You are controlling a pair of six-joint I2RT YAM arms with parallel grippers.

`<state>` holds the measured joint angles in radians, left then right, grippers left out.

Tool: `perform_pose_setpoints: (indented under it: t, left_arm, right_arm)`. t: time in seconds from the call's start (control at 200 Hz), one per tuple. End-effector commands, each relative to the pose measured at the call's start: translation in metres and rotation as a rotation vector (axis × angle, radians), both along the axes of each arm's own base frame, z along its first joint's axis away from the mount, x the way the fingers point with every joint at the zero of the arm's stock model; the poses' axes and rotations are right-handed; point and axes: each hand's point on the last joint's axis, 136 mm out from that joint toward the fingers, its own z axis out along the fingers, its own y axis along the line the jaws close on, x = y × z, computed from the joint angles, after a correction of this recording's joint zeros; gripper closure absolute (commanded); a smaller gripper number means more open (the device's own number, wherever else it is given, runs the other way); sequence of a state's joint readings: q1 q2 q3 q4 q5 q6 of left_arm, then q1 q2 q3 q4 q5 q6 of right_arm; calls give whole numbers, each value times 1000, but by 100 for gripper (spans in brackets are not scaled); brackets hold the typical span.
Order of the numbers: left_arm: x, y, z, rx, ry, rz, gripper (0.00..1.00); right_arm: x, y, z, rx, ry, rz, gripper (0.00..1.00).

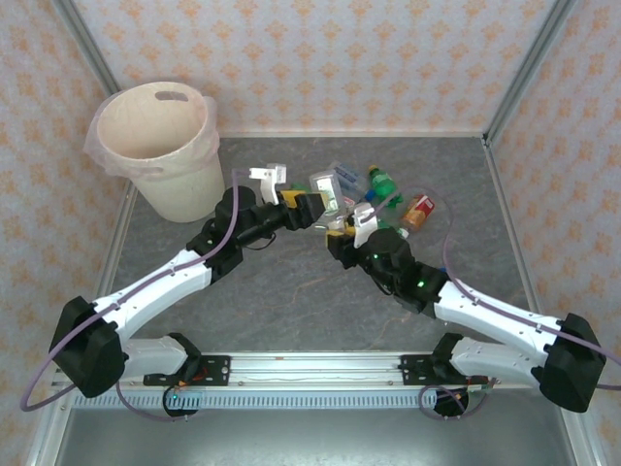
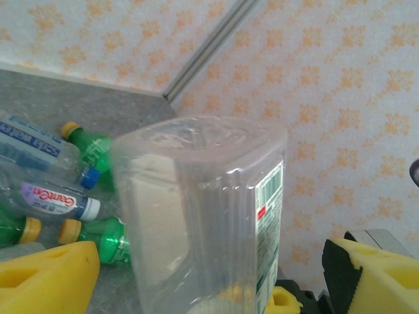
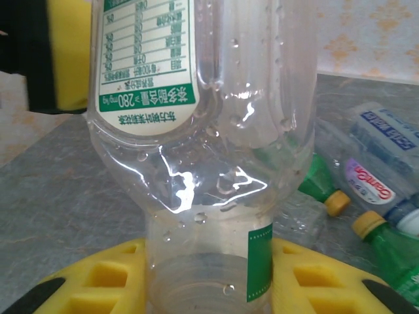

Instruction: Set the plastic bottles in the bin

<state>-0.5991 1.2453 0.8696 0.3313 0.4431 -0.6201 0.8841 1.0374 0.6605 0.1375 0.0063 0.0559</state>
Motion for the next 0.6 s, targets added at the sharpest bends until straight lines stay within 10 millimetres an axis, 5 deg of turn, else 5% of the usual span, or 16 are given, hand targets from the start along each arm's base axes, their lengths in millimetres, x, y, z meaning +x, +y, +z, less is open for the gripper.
perform_pose_setpoints:
  t: [0.0, 0.34, 0.596]
  left_arm:
    - [-3, -7, 30, -61, -88, -70, 11]
    - [3, 3, 37, -138, -113, -122, 19]
    - [2, 5, 38, -113, -125, -134, 43]
  right_arm:
    - [-7, 20, 30, 68, -49, 96, 71]
    - [-20, 37, 36, 99, -38, 213, 72]
    - [-19, 40, 32, 82, -32, 221, 71]
